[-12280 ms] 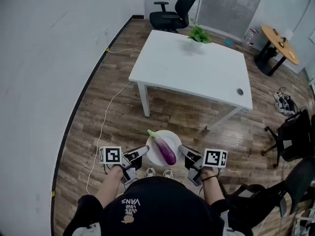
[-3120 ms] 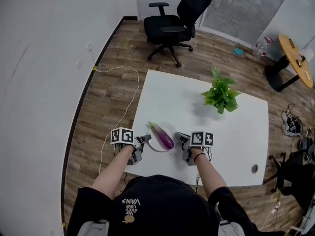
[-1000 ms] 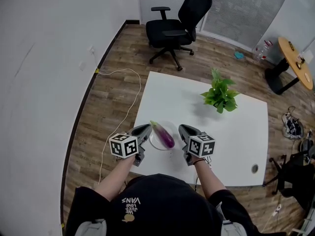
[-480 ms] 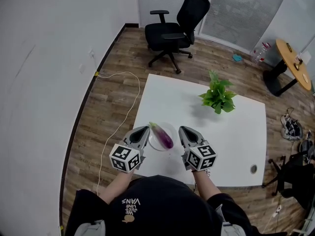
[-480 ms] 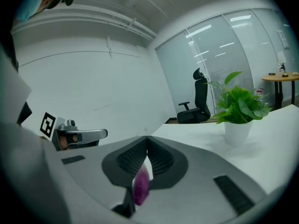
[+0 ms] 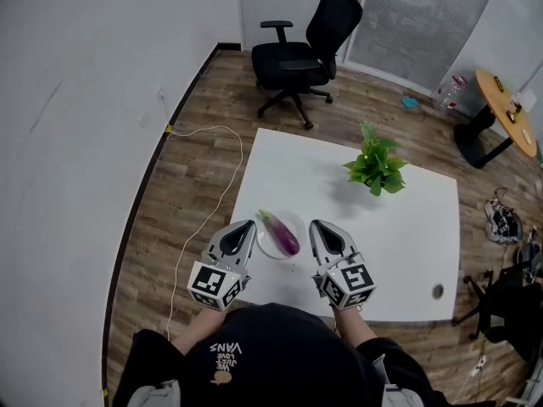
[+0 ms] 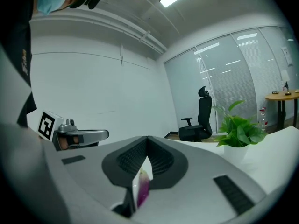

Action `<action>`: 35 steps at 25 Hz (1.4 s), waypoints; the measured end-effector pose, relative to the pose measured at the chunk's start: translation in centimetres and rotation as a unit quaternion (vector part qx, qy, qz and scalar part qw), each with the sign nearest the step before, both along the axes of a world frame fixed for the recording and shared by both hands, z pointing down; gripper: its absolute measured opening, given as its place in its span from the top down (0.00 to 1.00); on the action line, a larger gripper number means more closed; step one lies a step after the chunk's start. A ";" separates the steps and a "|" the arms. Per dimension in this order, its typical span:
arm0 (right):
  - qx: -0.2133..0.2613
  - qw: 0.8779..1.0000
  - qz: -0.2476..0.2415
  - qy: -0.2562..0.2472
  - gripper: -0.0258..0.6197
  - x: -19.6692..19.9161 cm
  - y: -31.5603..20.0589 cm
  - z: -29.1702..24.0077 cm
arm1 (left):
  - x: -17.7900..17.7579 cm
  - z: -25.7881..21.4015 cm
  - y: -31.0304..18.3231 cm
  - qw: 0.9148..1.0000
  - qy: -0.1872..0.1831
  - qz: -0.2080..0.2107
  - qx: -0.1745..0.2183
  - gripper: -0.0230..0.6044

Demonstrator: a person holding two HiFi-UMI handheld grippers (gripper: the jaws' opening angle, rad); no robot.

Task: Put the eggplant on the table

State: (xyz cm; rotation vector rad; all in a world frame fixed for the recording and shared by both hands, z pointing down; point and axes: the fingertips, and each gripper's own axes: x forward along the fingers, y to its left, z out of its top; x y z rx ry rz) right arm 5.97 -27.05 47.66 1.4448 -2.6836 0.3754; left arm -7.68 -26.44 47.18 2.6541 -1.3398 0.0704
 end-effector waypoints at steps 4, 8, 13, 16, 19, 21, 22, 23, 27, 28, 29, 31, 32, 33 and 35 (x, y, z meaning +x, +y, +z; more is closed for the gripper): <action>0.011 1.000 -0.002 0.005 0.93 -0.1 0.3 -0.5 | 0.0 -0.2 0.3 1.000 0.003 0.002 0.002 0.95; 0.015 1.000 0.001 0.011 0.93 0.0 0.6 -0.7 | 0.3 -0.1 0.7 1.000 -0.002 0.009 0.001 0.95; 0.014 1.000 0.003 0.015 0.93 -0.2 0.9 -0.7 | 0.6 -0.2 1.1 1.000 -0.001 0.017 0.002 0.95; 0.013 1.000 0.003 0.017 0.93 -0.2 1.0 -0.5 | 0.7 -0.1 1.2 1.000 0.002 0.019 -0.002 0.95; 0.012 1.000 0.003 0.017 0.93 0.0 1.0 -0.3 | 0.7 0.2 1.2 1.000 -0.002 0.020 -0.004 0.95; 0.010 1.000 0.003 0.018 0.93 0.0 1.1 -0.3 | 0.7 0.1 1.2 1.000 -0.005 0.019 -0.003 0.95; 0.009 1.000 0.003 0.017 0.93 0.0 1.1 -0.3 | 0.7 0.1 1.3 1.000 -0.008 0.019 -0.001 0.95; 0.008 1.000 0.003 0.017 0.93 0.0 1.2 -0.3 | 0.7 0.0 1.4 1.000 -0.013 0.019 0.002 0.95; 0.006 1.000 0.003 0.016 0.93 -0.1 1.2 -0.2 | 0.8 0.0 1.5 1.000 -0.019 0.022 0.005 0.95; 0.006 1.000 0.002 0.017 0.93 -0.1 1.2 -0.2 | 0.9 0.0 1.5 1.000 -0.019 0.023 0.004 0.95; 0.006 1.000 0.002 0.017 0.93 -0.1 1.2 -0.2 | 0.9 0.0 1.5 1.000 -0.019 0.023 0.004 0.95; 0.006 1.000 0.002 0.017 0.93 -0.1 1.3 -0.2 | 0.9 0.1 1.6 1.000 -0.017 0.024 0.003 0.95; 0.006 1.000 0.002 0.017 0.93 -0.1 1.3 -0.2 | 0.9 0.2 1.5 1.000 -0.015 0.023 0.002 0.95; 0.006 1.000 0.003 0.017 0.93 -0.1 1.2 -0.2 | 0.9 0.2 1.5 1.000 -0.013 0.022 0.001 0.95; 0.006 1.000 0.002 0.019 0.93 0.0 1.2 -0.2 | 0.8 0.2 1.4 1.000 -0.011 0.020 -0.001 0.95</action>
